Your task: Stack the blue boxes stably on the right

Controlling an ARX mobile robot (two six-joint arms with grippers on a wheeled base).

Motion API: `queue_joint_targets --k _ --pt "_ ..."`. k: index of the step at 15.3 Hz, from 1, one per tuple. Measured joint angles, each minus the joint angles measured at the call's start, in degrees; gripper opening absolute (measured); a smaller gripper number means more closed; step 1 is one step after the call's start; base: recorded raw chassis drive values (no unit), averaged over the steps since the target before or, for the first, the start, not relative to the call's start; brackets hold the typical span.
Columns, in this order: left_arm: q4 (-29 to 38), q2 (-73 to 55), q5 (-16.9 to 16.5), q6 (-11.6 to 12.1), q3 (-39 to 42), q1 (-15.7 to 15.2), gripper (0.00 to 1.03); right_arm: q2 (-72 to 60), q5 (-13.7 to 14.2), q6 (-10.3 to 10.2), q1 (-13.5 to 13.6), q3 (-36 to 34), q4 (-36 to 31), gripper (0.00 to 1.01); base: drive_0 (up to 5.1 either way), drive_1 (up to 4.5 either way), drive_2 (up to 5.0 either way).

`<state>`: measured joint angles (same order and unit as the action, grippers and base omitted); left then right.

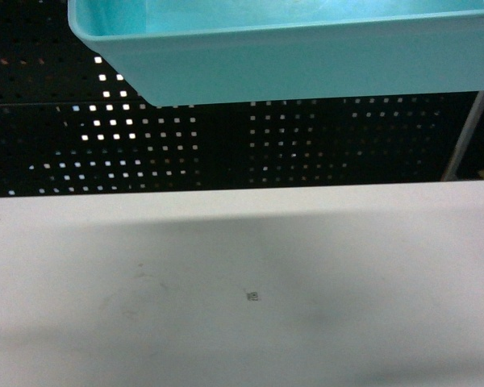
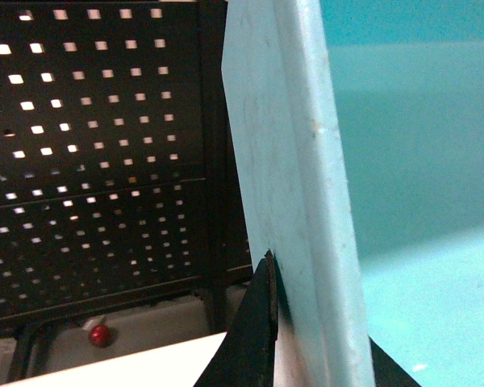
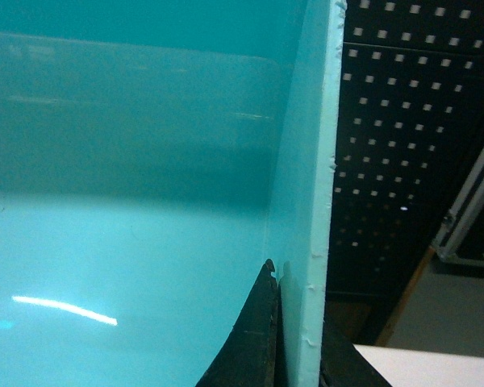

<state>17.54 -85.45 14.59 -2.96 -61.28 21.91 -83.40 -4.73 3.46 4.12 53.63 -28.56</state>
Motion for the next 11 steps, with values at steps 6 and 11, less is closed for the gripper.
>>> queue_joint_targets --k 6,11 --pt "0.0 0.0 0.0 0.0 0.0 0.0 0.06 0.0 0.0 0.0 0.0 0.0 0.0 0.02 -1.6 -1.62 -1.6" --pt "0.0 0.0 0.0 0.0 0.0 0.0 0.06 0.0 0.0 0.0 0.0 0.0 0.0 0.02 -1.5 -1.55 -1.5"
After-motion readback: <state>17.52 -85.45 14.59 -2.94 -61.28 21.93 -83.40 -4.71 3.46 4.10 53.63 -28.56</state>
